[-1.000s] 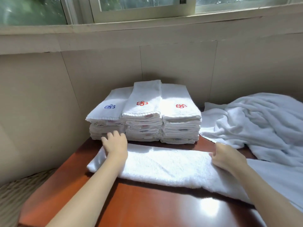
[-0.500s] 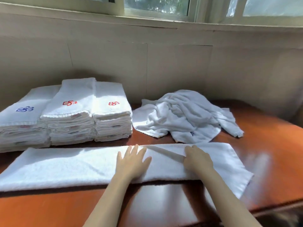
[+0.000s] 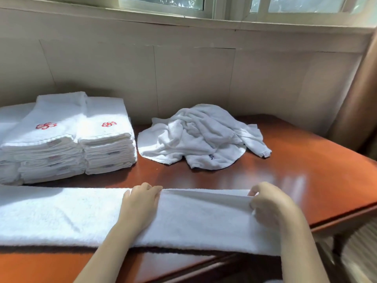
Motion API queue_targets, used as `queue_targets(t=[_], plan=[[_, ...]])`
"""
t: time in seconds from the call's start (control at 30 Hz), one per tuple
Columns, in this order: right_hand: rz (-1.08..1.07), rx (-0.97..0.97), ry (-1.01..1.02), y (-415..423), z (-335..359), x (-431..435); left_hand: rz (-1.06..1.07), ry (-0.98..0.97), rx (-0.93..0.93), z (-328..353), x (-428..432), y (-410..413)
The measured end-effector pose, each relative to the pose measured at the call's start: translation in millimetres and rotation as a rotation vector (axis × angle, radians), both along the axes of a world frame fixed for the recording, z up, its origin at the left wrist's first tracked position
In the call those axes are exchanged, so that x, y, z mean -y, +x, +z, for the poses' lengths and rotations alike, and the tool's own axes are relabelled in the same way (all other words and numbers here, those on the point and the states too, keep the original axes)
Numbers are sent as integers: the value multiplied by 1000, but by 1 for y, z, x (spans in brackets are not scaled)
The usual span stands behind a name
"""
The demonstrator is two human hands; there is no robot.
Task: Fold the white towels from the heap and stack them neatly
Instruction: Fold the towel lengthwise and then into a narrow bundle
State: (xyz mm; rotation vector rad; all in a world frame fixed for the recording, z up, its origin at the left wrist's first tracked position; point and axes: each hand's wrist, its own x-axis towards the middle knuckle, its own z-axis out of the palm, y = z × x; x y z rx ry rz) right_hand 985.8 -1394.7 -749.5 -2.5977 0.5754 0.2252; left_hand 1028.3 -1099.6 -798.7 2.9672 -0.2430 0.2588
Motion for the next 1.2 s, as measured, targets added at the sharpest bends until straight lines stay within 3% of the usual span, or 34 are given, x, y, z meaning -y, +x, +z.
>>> queue_targets(t=[0.43,0.63,0.8,0.93,1.0,1.07,1.13,1.2], plan=[[-473,284,-42,24,-19,20,-21,-98,94,-11,-4,6],[-517,397,-72,28,-31,12,-6,-113,30,-9,-5,10],[-466,382,-88,28,-33,12,36,-153,-43,-1,-4,21],[-514,403,-335,23,-25,1,128,-138,86,-1,5,16],[-368,505,-405,22,-21,-23,162,-126,142,-2,8,11],[-14,588,-313,21,-20,-64,139,-167,129,-2,7,11],[395,546,-151,18,-25,-115,70,-238,102,0,0,12],[704,447,-179,15,-35,-161,-30,-286,49,3,-19,12]])
